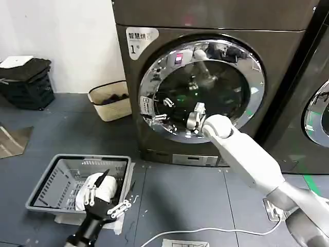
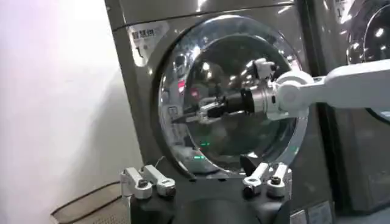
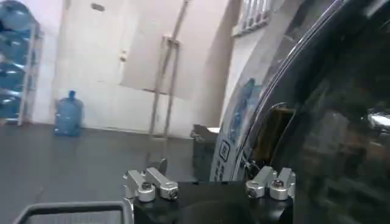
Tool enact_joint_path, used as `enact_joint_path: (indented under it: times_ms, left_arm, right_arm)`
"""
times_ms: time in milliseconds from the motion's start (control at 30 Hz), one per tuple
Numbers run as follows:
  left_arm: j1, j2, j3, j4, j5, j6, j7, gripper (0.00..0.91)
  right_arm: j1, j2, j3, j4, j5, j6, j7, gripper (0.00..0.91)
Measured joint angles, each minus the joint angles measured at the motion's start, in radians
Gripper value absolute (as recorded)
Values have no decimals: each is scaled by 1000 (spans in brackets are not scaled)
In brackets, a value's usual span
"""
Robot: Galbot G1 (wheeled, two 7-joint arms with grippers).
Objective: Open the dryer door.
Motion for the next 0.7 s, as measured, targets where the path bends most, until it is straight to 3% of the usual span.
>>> enact_joint_path:
  times_ms: [267,700]
  left_arm:
    - [-14,3,-21,10,-22,5,0,907]
    - [-105,60,-90,69,-153,24,37,907]
  right_arm:
    - [-15,-30,-11,19,74,56,-122,907]
    - [-47,-91,10,78,111,70,-288,907]
